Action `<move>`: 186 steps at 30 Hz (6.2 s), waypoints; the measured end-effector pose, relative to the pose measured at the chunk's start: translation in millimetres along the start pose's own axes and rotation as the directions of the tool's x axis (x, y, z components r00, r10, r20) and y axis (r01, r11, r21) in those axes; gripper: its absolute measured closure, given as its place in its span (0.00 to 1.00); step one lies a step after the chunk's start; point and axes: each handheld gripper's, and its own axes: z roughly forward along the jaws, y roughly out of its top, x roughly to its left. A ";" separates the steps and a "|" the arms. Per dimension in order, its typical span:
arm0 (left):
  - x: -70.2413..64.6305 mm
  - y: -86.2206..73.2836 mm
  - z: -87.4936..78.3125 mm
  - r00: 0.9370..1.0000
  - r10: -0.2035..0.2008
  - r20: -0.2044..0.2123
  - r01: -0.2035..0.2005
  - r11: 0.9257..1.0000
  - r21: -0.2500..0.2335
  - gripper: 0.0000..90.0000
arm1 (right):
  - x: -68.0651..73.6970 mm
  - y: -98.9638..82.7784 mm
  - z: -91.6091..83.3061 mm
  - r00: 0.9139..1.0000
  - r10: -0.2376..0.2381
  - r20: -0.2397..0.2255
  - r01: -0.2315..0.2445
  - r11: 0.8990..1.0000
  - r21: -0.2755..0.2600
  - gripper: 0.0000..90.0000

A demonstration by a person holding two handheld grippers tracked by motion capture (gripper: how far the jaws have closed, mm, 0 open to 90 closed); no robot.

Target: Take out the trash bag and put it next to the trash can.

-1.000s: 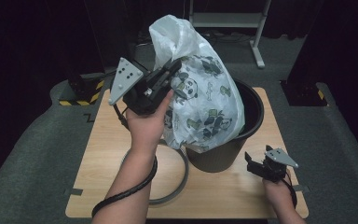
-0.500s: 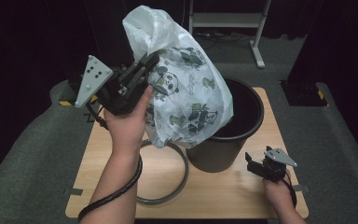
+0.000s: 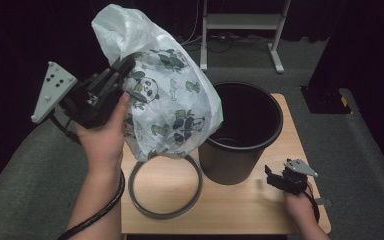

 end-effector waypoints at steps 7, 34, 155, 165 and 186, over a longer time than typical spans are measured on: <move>22.5 -3.9 -17.0 0.999 0.006 -0.052 -0.004 0.999 0.034 0.99 | 2.1 -2.3 5.1 1.000 -0.020 -0.012 0.020 0.999 0.035 0.17; 69.0 -75.5 -29.1 0.989 -0.040 -0.139 0.057 0.991 0.124 0.99 | 3.5 -9.0 17.9 0.999 -0.035 -0.021 0.038 0.981 0.190 0.17; 58.1 -216.7 87.7 0.958 0.015 -0.286 0.089 0.934 0.346 0.21 | 7.6 -6.8 21.8 0.980 -0.041 -0.193 0.081 0.976 0.204 0.19; 52.2 -202.1 81.9 0.960 0.035 -0.277 0.060 0.943 0.328 0.16 | 8.1 -6.7 21.8 0.979 -0.041 -0.199 0.083 0.975 0.206 0.19; 41.1 -189.1 43.3 0.972 0.088 -0.217 0.012 0.907 0.422 0.10 | 8.4 -6.4 22.1 0.976 -0.053 -0.212 0.096 0.975 0.201 0.19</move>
